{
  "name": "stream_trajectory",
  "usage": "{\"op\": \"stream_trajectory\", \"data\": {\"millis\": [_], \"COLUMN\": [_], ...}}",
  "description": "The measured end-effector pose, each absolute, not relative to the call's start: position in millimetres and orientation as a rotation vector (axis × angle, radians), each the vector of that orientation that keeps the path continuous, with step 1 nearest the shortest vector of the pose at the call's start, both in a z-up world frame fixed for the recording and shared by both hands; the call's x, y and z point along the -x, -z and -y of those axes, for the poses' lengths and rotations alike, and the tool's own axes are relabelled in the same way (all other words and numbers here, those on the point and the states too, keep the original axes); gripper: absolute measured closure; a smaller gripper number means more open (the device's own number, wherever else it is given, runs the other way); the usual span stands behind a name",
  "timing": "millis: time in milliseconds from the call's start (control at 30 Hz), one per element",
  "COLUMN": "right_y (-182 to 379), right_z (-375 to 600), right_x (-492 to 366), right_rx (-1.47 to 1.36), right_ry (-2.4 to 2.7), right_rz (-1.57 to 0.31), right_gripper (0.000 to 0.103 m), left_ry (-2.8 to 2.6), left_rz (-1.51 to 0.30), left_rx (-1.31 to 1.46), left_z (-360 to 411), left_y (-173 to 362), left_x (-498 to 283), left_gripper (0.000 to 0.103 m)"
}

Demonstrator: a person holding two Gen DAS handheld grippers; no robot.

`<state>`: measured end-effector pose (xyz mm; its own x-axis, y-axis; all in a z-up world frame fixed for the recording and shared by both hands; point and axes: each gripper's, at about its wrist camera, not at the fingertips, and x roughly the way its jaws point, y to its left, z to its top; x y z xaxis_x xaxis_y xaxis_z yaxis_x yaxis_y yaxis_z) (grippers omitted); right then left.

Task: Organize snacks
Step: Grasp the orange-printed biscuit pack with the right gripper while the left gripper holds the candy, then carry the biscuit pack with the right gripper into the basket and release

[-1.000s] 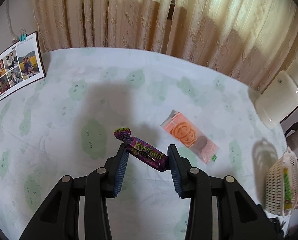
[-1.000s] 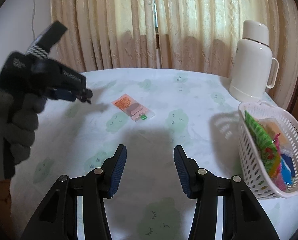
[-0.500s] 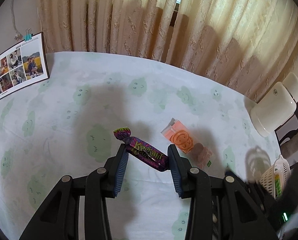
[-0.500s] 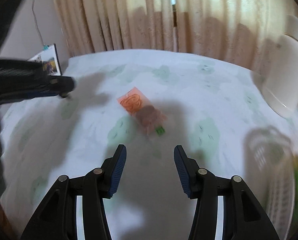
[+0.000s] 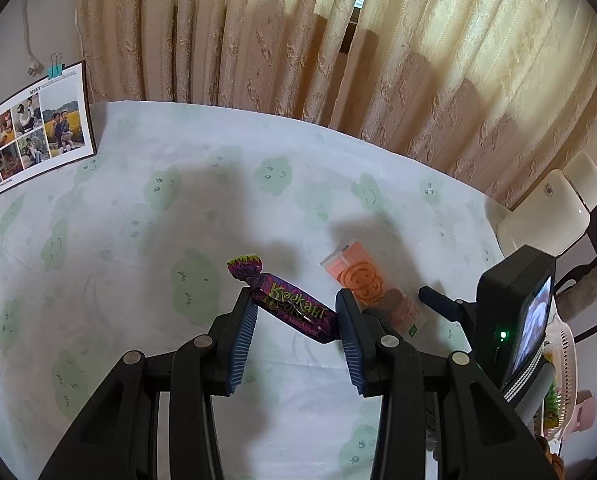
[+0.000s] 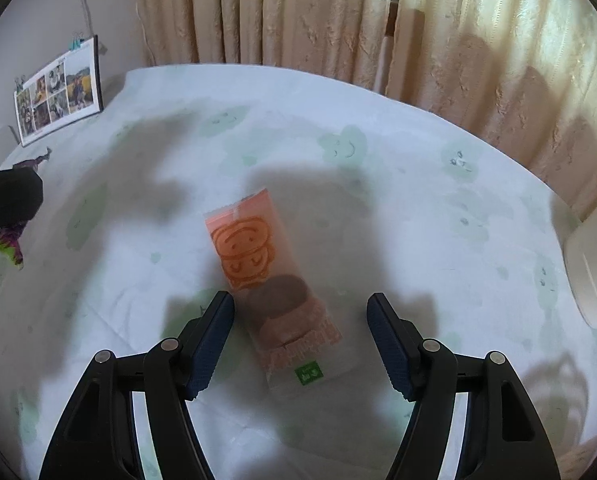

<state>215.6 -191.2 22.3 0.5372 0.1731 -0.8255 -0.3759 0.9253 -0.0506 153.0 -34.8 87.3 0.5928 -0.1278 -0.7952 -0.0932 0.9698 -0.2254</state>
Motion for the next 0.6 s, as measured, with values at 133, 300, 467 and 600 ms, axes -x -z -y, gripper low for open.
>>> {"op": "stream_trajectory", "data": {"millis": [133, 300, 467, 600], "right_y": [-21, -21, -22, -28], "right_z": [193, 184, 185, 192], "right_x": [-214, -201, -183, -168], "right_rx": [0.219, 0.215, 0.166, 0.086], "right_ry": [-0.324, -0.329, -0.314, -0.328], "right_rz": [-0.940, -0.919, -0.910, -0.895], "right_gripper": [0.034, 0.058, 0.064, 0.067], "left_ry": [0.014, 0.021, 0.030, 0.036], "left_rz": [-0.938, -0.942, -0.939, -0.933], "left_rx": [0.264, 0.263, 0.266, 0.264], "left_z": [36, 37, 35, 36], "left_y": [-87, -87, -90, -92], "left_x": [-152, -152, -151, -149], "left_gripper": [0.066, 0.066, 0.066, 0.066]}}
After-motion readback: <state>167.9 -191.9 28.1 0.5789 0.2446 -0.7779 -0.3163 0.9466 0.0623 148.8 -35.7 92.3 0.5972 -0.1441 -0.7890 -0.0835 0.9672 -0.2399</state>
